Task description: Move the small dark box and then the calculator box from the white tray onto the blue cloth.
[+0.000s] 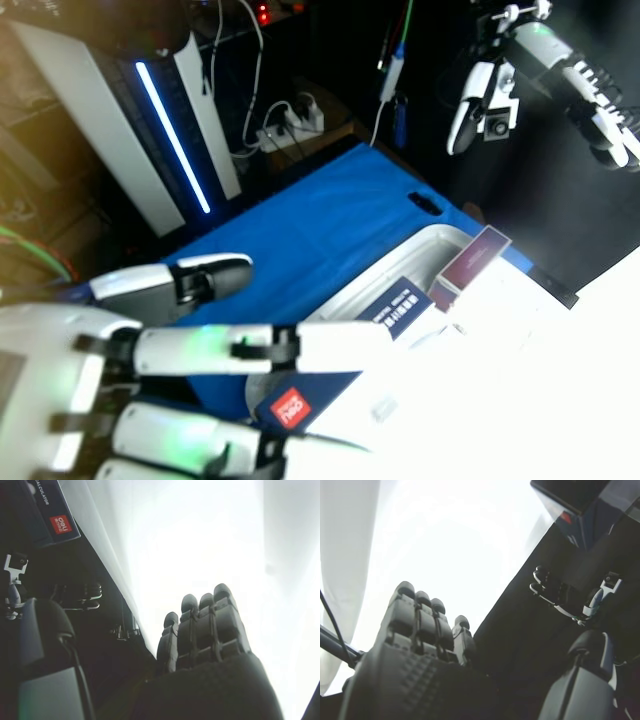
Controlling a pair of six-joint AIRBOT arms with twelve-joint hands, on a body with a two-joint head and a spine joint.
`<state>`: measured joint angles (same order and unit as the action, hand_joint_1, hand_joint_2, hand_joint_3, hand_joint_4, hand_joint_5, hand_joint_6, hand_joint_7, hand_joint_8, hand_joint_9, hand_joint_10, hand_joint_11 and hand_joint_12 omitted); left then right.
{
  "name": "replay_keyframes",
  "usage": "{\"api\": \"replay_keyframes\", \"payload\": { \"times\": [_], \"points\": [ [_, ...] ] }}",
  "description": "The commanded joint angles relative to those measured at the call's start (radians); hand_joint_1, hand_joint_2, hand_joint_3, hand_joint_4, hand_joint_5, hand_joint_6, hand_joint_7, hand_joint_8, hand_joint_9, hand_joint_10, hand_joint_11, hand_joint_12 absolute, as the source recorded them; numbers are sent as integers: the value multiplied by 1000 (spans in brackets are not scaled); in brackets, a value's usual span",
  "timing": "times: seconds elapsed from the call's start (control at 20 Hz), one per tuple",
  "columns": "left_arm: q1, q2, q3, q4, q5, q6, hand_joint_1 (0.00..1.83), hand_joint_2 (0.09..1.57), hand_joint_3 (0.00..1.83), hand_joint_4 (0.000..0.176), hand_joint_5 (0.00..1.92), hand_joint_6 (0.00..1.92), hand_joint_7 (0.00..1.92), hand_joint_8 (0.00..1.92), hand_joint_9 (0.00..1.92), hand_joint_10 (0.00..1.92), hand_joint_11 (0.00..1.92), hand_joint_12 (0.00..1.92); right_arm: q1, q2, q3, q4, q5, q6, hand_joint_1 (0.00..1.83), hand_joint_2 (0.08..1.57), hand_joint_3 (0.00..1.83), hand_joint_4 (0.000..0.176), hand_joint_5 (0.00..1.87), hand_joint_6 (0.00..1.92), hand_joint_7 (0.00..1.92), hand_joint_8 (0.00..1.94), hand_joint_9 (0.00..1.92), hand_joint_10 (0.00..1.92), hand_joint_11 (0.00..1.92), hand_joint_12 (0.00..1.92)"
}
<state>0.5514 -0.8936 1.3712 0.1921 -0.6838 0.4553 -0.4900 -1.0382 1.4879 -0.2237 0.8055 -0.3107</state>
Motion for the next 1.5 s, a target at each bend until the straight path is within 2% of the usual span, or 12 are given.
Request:
{"api": "replay_keyframes", "payload": {
  "times": [0.0, 0.05, 0.1, 0.2, 0.4, 0.6, 0.75, 0.9, 0.95, 1.1, 1.25, 1.45],
  "points": [
    [-19, 1, 7, -27, -116, -16, 388, 797, 9, 50, 0, 0, 53, 5, 48, 6, 77, 31, 18, 1, 2, 36, 116, 6, 470, 729, 18, 90, 0, 0, 0, 0, 0, 0, 4, 67],
    [-20, 1, 9, -24, -116, -23, 379, 798, 5, 22, 0, 0, 58, 4, 65, 10, 87, 35, 18, 1, 2, 36, 116, 6, 483, 720, 11, 92, 0, 0, 0, 0, 0, 0, 11, 72],
    [-22, 1, 12, -19, -113, -26, 377, 786, 0, 14, 0, 0, 56, 2, 67, 9, 83, 33, 18, 0, 2, 36, 116, 6, 500, 712, 6, 95, 0, 0, 0, 0, 0, 0, 15, 75],
    [-35, -4, 31, 19, -94, -79, 387, 752, 0, 48, 0, 0, 33, 0, 81, 11, 59, 22, 18, -1, 2, 32, 116, 6, 506, 710, 4, 81, 0, 0, 0, 0, 0, 0, 0, 69],
    [-108, -33, 76, 195, 17, -187, 412, 747, 0, 17, 0, 0, 71, 20, 115, 18, 146, 57, 18, -1, 2, 29, 116, 6, 488, 725, 7, 87, 0, 0, 0, 0, 0, 0, 11, 43],
    [-217, -48, 91, 484, 139, -333, 502, 772, 16, 18, 0, 0, 50, 1, 122, 5, 115, 33, 18, -1, 2, 26, 116, 6, 446, 732, 5, 89, 0, 0, 2, 1, 0, 0, 37, 61],
    [-273, -60, 104, 664, 208, -433, 542, 786, 14, 42, 0, 0, 44, 0, 103, 3, 99, 25, 18, -3, 1, 23, 116, 6, 464, 718, 0, 94, 2, 1, 12, 4, 0, 0, 24, 68],
    [-319, -82, 122, 889, 272, -582, 560, 1012, 13, 25, 0, 0, 119, 4, 145, 4, 141, 34, 18, -7, 1, 24, 116, 6, 510, 700, 1, 101, 7, 1, 2, 3, 0, 0, 7, 165],
    [-319, -83, 122, 909, 280, -589, 629, 1003, 5, 0, 0, 0, 118, 3, 152, 6, 130, 29, 18, -10, 1, 24, 116, 6, 529, 709, 7, 99, 1, 0, 0, 0, 0, 0, 1, 181],
    [-282, -110, 136, 912, 294, -590, 722, 920, 0, 0, 48, 5, 176, 7, 204, 10, 167, 41, 18, -17, 0, 21, 116, 6, 510, 706, 0, 95, 0, 0, 9, 0, 0, 0, 0, 300],
    [-266, -141, 155, 952, 317, -601, 768, 809, 0, 41, 126, 7, 236, 15, 238, 9, 170, 36, 18, -18, -1, 18, 116, 6, 527, 652, 0, 110, 0, 0, 2, 0, 0, 0, 0, 128],
    [-242, -174, 184, 1078, 319, -739, 828, 747, 3, 26, 202, 4, 334, 7, 331, 13, 201, 49, 18, -20, -6, 13, 116, 6, 509, 702, 6, 116, 0, 0, 0, 0, 0, 0, 0, 247]
  ]
}}
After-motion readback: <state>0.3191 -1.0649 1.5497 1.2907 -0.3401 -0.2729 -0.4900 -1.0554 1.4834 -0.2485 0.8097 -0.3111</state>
